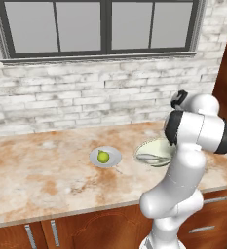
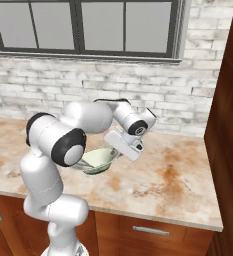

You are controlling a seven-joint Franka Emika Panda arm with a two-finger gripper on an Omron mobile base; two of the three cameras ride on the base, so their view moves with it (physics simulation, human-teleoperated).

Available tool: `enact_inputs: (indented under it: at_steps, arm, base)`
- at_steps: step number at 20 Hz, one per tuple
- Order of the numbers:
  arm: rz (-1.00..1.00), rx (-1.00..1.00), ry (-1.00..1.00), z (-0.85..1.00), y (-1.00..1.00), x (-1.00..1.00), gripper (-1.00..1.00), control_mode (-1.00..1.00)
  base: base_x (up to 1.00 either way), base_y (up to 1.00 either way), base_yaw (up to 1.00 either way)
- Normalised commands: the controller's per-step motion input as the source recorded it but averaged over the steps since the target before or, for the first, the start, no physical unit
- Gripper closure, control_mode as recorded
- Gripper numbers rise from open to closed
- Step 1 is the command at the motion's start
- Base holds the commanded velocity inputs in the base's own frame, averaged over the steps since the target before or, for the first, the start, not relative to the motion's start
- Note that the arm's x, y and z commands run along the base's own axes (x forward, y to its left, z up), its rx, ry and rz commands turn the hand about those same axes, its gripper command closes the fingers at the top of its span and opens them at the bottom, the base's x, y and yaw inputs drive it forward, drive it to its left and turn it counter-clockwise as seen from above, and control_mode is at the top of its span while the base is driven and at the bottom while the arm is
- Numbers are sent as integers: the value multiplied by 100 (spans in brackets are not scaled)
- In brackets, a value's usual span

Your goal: Remove the pear from the bowl and place it on the small plate. Then place the bowl with only the fish in the microwave, close the door, and press the start button to microwave the fish.

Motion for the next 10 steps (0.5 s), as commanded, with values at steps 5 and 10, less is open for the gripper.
enact_inputs:
  at_steps: [5, 10]
  arm:
    - [-21, 6, -15, 23, 55, -61, 100, -100]
    - [-20, 29, -3, 8, 44, -91, 100, -100]
  base:
    - [0, 0, 0]
    - [0, 0, 0]
